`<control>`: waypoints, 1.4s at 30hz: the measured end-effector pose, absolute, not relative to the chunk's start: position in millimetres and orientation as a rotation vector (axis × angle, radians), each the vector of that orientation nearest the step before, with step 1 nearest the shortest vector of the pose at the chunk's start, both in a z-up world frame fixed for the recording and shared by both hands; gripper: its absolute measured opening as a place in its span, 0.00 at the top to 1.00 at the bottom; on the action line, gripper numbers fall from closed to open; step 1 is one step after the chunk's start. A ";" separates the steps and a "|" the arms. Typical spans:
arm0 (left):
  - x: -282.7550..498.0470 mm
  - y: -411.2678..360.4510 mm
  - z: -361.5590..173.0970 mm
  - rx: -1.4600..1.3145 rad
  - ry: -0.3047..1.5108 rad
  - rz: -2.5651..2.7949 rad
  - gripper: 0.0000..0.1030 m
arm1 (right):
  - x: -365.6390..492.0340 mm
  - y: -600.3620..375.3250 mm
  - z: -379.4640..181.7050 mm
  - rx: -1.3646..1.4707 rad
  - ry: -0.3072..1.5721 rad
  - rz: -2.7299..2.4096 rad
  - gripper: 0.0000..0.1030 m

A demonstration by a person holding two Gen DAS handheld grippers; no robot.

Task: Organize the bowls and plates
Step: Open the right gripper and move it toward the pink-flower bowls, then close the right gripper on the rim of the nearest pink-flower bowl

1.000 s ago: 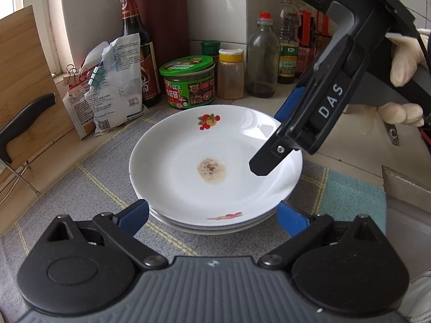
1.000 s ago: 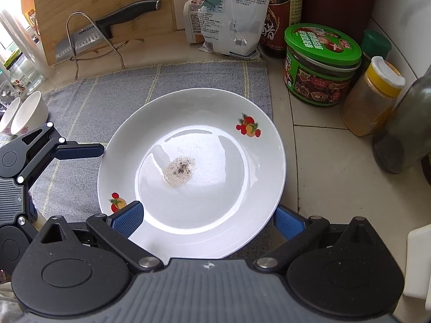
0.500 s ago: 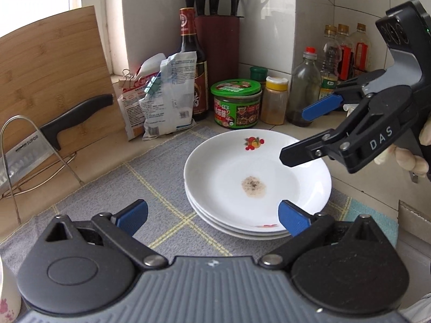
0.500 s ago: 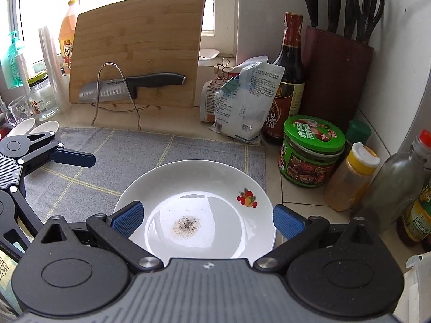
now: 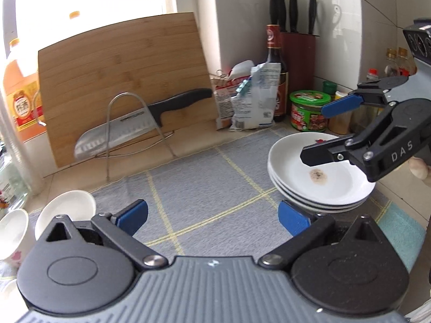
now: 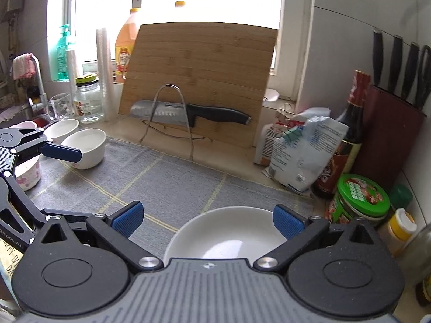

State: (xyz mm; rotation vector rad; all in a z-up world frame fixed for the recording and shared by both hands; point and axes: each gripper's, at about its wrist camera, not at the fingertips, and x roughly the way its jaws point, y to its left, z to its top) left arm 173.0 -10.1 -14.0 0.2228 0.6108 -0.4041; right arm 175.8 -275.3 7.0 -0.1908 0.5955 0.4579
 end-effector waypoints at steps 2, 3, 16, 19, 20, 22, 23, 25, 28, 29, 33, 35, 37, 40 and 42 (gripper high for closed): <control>167.4 5.1 -13.2 0.218 0.611 -0.380 0.01 | 172.6 -256.7 6.8 -0.216 0.589 0.494 0.00; 165.0 11.6 -12.5 0.215 0.608 -0.374 0.01 | 170.6 -246.2 5.7 -0.238 0.590 0.518 0.00; 142.3 128.1 -9.7 0.195 0.645 -0.332 0.01 | 148.0 -114.2 -29.3 -0.316 0.730 0.639 0.00; 140.3 155.1 -10.2 0.192 0.653 -0.308 0.01 | 143.4 -83.2 -41.0 -0.318 0.770 0.666 0.00; 139.8 163.6 -10.6 0.192 0.657 -0.299 0.01 | 142.1 -72.5 -44.6 -0.322 0.782 0.677 0.00; 137.8 179.0 -12.3 0.190 0.662 -0.286 0.01 | 139.4 -53.6 -51.0 -0.333 0.798 0.698 0.00; 137.1 186.0 -14.0 0.189 0.668 -0.278 0.01 | 138.3 -43.5 -54.1 -0.339 0.805 0.708 0.00; 137.4 201.7 -18.6 0.188 0.686 -0.259 0.01 | 136.6 -25.8 -59.0 -0.343 0.816 0.729 0.00; 135.7 220.0 -23.4 0.187 0.702 -0.232 0.01 | 135.5 -1.7 -65.7 -0.349 0.831 0.753 0.00; 135.5 226.8 -24.7 0.182 0.709 -0.226 0.01 | 135.2 6.2 -68.2 -0.351 0.834 0.763 0.00; 134.6 245.9 -27.7 0.173 0.718 -0.211 0.01 | 134.5 30.9 -79.2 -0.359 0.857 0.791 0.00; 133.9 252.7 -28.6 0.170 0.718 -0.207 0.01 | 134.0 40.9 -83.6 -0.362 0.869 0.801 0.00; 134.4 257.9 -30.0 0.169 0.720 -0.207 0.01 | 134.2 49.1 -87.1 -0.366 0.876 0.806 0.00; 136.8 262.2 -31.8 0.171 0.720 -0.216 0.01 | 132.9 60.5 -89.8 -0.410 0.857 0.797 0.00; 139.7 263.9 -32.7 0.173 0.720 -0.225 0.01 | 134.1 60.5 -89.2 -0.409 0.863 0.801 0.00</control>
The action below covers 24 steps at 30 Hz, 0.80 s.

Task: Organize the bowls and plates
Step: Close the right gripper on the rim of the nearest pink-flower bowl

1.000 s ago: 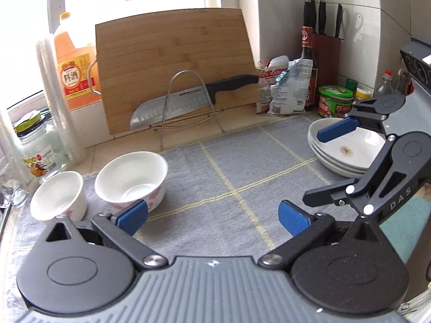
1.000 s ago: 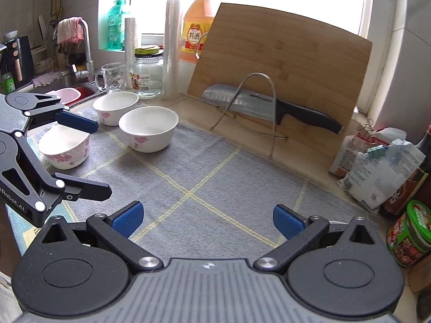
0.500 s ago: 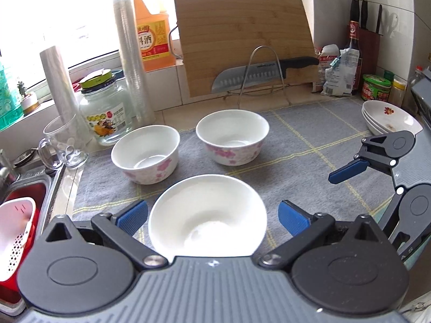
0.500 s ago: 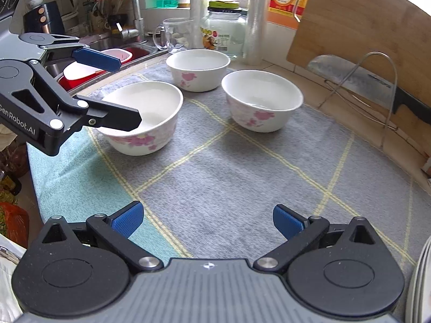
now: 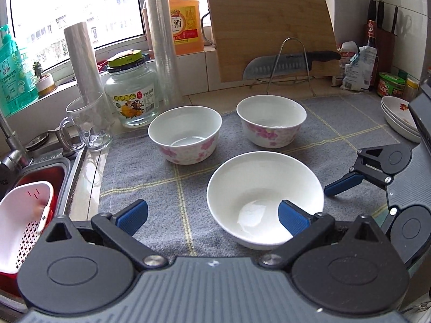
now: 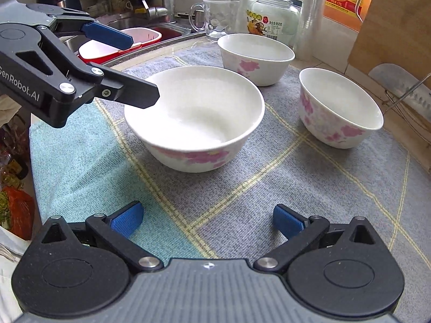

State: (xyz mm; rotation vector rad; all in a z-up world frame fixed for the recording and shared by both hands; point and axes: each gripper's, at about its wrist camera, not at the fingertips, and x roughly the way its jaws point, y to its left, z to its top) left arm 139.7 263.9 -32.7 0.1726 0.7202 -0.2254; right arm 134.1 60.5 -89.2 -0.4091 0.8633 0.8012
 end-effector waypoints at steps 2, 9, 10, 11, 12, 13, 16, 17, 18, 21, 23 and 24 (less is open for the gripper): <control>143.4 265.0 -34.5 0.168 0.725 -0.237 0.01 | 136.1 60.1 -88.9 -0.411 0.870 0.807 0.00; 161.3 267.6 -36.8 0.153 0.754 -0.283 0.01 | 128.9 52.8 -91.9 -0.377 0.808 0.802 0.00; 164.3 268.0 -36.7 0.149 0.761 -0.291 0.01 | 129.6 53.8 -91.7 -0.376 0.809 0.799 0.00; 167.5 268.5 -36.7 0.144 0.768 -0.306 0.01 | 130.1 55.1 -91.2 -0.376 0.812 0.794 0.00; 170.3 268.8 -37.0 0.141 0.776 -0.322 0.01 | 129.4 55.7 -90.3 -0.377 0.815 0.790 0.00; 172.6 268.5 -37.1 0.140 0.783 -0.332 0.01 | 129.9 57.0 -89.8 -0.379 0.818 0.788 0.00; 179.1 266.2 -39.4 0.154 0.803 -0.361 0.01 | 134.0 60.7 -88.6 -0.379 0.829 0.788 0.00; 181.3 265.7 -40.2 0.160 0.807 -0.369 0.01 | 134.2 60.4 -87.8 -0.377 0.831 0.788 0.00; 182.9 265.2 -41.1 0.166 0.813 -0.377 0.01 | 135.2 60.6 -87.3 -0.371 0.833 0.787 0.00; 188.4 265.0 -43.9 0.174 0.836 -0.399 0.02 | 138.4 63.9 -86.5 -0.361 0.833 0.785 0.00; 190.5 265.1 -45.8 0.180 0.848 -0.407 0.04 | 138.6 68.2 -85.4 -0.368 0.821 0.784 0.00; 191.0 265.1 -46.3 0.182 0.852 -0.411 0.06 | 138.5 70.1 -84.6 -0.374 0.811 0.785 0.00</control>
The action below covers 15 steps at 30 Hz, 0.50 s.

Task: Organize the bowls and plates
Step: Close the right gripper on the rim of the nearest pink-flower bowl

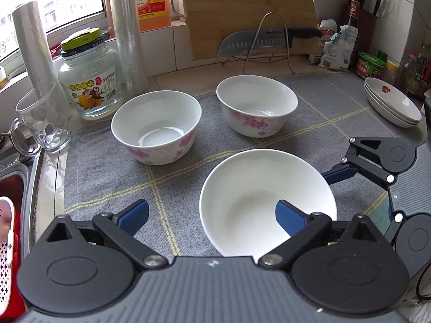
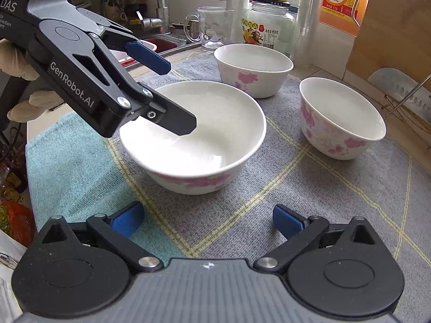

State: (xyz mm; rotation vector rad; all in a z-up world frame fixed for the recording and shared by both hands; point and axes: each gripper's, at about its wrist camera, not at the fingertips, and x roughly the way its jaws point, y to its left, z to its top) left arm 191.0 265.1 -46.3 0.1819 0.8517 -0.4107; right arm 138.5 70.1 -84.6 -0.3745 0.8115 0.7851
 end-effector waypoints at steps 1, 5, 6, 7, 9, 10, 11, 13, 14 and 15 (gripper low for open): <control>192.0 264.7 -46.5 0.183 0.855 -0.414 0.07 | 138.5 72.1 -83.8 -0.380 0.801 0.788 0.00; 195.2 263.9 -46.9 0.176 0.872 -0.439 0.10 | 141.2 79.1 -79.5 -0.385 0.778 0.799 0.00; 195.6 263.8 -46.9 0.172 0.875 -0.440 0.11 | 141.7 80.2 -78.4 -0.386 0.771 0.799 0.00; 196.0 263.4 -46.8 0.169 0.877 -0.445 0.11 | 142.2 81.2 -77.4 -0.389 0.766 0.801 0.00; 197.0 262.9 -46.7 0.166 0.879 -0.452 0.20 | 143.0 83.2 -75.3 -0.399 0.759 0.802 0.01; 197.7 262.7 -46.8 0.163 0.882 -0.455 0.26 | 142.5 83.4 -73.9 -0.403 0.754 0.801 0.04; 198.9 262.4 -47.4 0.160 0.888 -0.463 0.28 | 142.6 83.7 -73.1 -0.406 0.752 0.803 0.04; 199.8 261.8 -48.1 0.149 0.898 -0.474 0.36 | 143.2 84.4 -71.5 -0.410 0.748 0.809 0.09; 200.1 261.1 -48.3 0.149 0.900 -0.483 0.37 | 142.3 84.0 -71.0 -0.411 0.746 0.814 0.10; 200.4 260.2 -48.3 0.149 0.900 -0.487 0.38 | 141.8 84.4 -69.8 -0.413 0.744 0.819 0.12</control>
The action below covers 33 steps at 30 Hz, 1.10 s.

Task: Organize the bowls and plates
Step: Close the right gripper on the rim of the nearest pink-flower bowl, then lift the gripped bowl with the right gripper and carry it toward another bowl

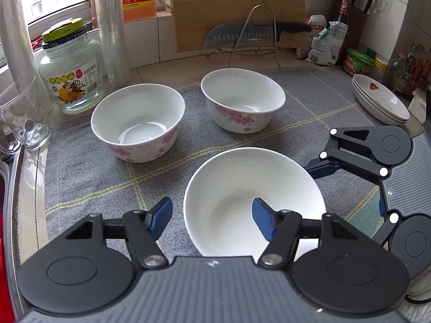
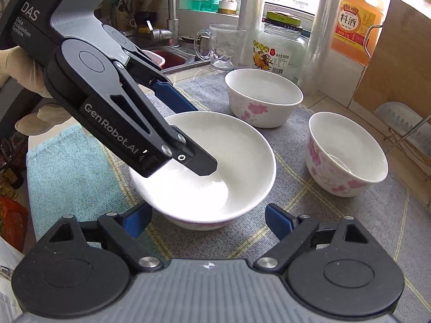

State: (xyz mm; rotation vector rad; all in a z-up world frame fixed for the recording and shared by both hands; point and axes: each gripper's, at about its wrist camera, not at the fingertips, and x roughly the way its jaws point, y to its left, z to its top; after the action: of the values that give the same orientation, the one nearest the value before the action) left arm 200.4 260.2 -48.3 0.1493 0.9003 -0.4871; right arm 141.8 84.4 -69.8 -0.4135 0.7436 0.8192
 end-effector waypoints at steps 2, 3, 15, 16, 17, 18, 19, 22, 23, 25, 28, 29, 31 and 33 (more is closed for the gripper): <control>201.2 259.3 -48.4 0.148 0.902 -0.497 0.40 | 141.1 85.8 -68.3 -0.422 0.736 0.828 0.15; 201.8 259.0 -48.4 0.146 0.903 -0.502 0.41 | 140.9 86.2 -67.6 -0.425 0.732 0.830 0.15; 208.3 258.9 -49.6 0.130 0.925 -0.534 0.48 | 141.8 87.8 -65.9 -0.420 0.735 0.835 0.16; 208.5 258.8 -49.5 0.131 0.926 -0.535 0.48 | 141.8 87.9 -65.9 -0.420 0.734 0.835 0.16; 208.6 258.7 -49.5 0.134 0.926 -0.537 0.48 | 141.9 87.8 -65.9 -0.420 0.735 0.835 0.16; 208.6 258.7 -49.7 0.138 0.927 -0.538 0.48 | 142.0 87.8 -65.7 -0.420 0.737 0.834 0.16; 208.8 258.9 -49.9 0.138 0.928 -0.539 0.48 | 141.7 87.9 -65.7 -0.421 0.736 0.835 0.16; 209.4 258.5 -50.3 0.141 0.932 -0.544 0.48 | 141.8 87.8 -65.6 -0.426 0.736 0.836 0.16; 209.7 258.4 -50.5 0.143 0.934 -0.545 0.48 | 142.1 87.8 -65.5 -0.426 0.738 0.836 0.16; 209.6 258.7 -50.0 0.138 0.936 -0.547 0.48 | 142.1 88.0 -65.2 -0.428 0.739 0.835 0.16; 209.3 258.3 -48.4 0.136 0.934 -0.555 0.48 | 142.0 88.3 -64.8 -0.428 0.747 0.832 0.16; 209.1 257.8 -48.1 0.138 0.933 -0.556 0.48 | 142.3 88.2 -64.6 -0.427 0.749 0.831 0.16; 208.8 257.0 -47.8 0.143 0.932 -0.558 0.48 | 142.2 88.2 -64.2 -0.427 0.753 0.828 0.16; 208.5 256.7 -47.1 0.142 0.931 -0.560 0.48 | 141.8 88.6 -63.7 -0.431 0.755 0.824 0.16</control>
State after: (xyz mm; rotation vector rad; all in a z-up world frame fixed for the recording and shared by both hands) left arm 208.5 256.7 -47.1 0.1422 0.9306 -0.5601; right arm 141.8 88.6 -63.7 -0.4306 0.7546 0.8237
